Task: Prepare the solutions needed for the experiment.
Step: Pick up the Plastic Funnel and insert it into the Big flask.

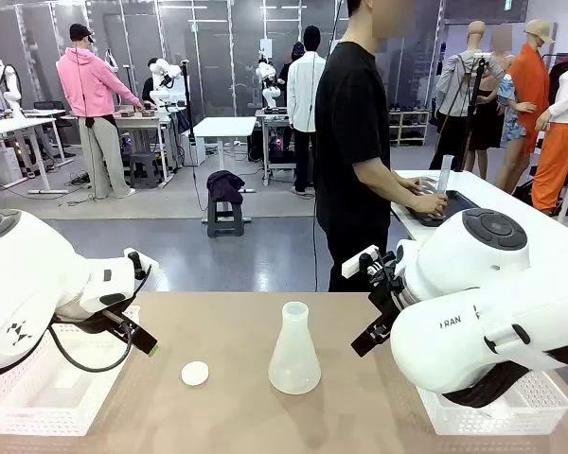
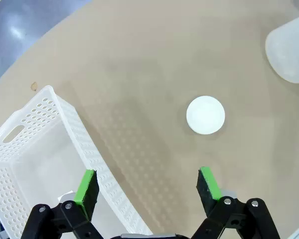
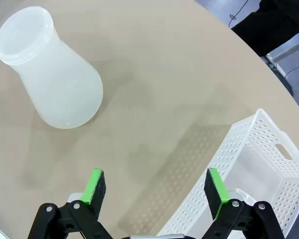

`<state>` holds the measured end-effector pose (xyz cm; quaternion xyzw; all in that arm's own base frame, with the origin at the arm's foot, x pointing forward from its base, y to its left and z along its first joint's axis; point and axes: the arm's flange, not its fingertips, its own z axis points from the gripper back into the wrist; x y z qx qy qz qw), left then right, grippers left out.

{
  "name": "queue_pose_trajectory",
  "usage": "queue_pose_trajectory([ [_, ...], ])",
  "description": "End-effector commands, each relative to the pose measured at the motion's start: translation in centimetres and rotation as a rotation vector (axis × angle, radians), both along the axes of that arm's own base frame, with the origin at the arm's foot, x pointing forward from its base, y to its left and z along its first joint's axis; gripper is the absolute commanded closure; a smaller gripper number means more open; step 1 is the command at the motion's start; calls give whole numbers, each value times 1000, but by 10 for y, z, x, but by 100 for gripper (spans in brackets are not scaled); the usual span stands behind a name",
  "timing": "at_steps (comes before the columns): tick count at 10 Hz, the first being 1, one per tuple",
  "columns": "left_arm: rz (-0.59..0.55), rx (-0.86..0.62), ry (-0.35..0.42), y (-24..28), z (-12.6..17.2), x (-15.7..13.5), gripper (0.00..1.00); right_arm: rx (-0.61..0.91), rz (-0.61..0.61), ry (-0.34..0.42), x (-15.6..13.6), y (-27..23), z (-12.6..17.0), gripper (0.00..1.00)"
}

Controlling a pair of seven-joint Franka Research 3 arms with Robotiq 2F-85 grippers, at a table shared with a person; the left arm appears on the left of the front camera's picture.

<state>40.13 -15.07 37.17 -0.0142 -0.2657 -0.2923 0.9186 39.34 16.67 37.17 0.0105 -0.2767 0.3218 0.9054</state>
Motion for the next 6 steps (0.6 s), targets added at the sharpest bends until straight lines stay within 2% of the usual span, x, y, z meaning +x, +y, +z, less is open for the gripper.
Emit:
queue_pose_trajectory([
  [1, 0, 0, 0, 0, 0, 0, 0, 0, 0, 0, 0, 0, 0, 0],
  [6, 0, 0, 0, 0, 0, 0, 0, 0, 0, 0, 0, 0, 0, 0],
])
